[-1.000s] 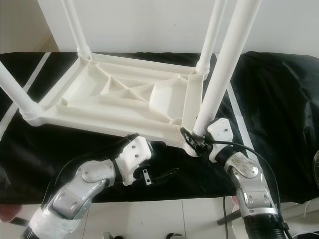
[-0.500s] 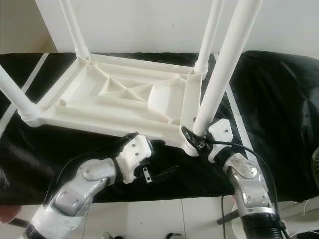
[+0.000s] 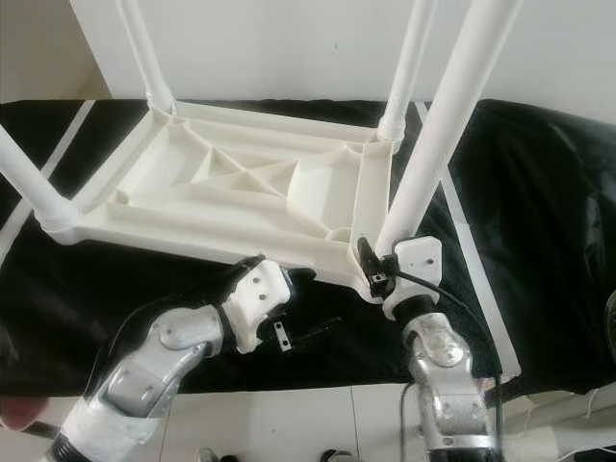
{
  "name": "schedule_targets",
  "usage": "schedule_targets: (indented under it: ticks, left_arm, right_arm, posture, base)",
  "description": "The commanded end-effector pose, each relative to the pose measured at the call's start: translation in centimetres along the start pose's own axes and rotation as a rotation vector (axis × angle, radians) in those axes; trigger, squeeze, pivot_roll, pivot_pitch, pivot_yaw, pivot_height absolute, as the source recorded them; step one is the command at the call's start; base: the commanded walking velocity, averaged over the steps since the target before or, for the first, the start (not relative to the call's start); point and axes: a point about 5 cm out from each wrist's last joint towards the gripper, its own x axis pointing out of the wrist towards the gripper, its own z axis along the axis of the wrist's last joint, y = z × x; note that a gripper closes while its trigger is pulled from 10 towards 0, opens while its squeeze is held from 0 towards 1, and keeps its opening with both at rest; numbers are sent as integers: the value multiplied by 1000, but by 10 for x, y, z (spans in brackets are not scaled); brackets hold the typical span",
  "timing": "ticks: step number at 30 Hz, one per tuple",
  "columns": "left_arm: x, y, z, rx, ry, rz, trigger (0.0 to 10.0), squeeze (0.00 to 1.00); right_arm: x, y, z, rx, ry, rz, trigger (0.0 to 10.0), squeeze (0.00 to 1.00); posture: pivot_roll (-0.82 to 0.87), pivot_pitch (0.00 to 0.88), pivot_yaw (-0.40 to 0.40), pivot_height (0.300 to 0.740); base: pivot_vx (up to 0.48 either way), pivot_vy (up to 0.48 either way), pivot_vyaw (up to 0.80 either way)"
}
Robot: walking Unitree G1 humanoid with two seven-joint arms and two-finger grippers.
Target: Building children table
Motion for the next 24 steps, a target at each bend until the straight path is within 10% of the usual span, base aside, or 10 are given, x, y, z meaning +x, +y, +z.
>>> schedule_targets:
  ticks: [1, 12, 13, 15, 16, 24]
  left_arm:
    - [0, 2, -1, 8, 2, 53, 10000, 0]
    - [-1, 4, 2, 10, -6, 61, 10000, 0]
    - [-1, 4, 2, 9, -7, 60, 10000, 0]
    - [-1, 5, 2, 10, -7, 60, 10000, 0]
    - [-1, 5, 2, 12, -6, 59, 10000, 0]
    - [-3, 8, 4, 26, -5, 52, 10000, 0]
  right_arm:
    - [-7, -9, -13, -39, 83, -165, 10000, 0]
    - [-5, -2, -9, 28, 85, -252, 10000, 0]
    - [-5, -1, -8, 34, 78, -241, 10000, 549]
    - [-5, -1, -7, 49, 73, -233, 10000, 549]
    - [-5, -1, -7, 63, 64, -223, 10000, 1000]
    - [-2, -5, 7, 93, -8, -116, 10000, 1000]
  posture:
    - [-145, 157, -24, 740]
    - [-142, 151, -19, 740]
    - [-141, 147, -15, 740]
    - [-141, 147, -15, 740]
    - [-139, 140, -12, 740]
    - [-142, 132, 8, 740]
  base:
    - [0, 0, 0]
    - [0, 0, 0]
    - [0, 0, 0]
    - [0, 0, 0]
    - [0, 0, 0]
    - [0, 0, 0]
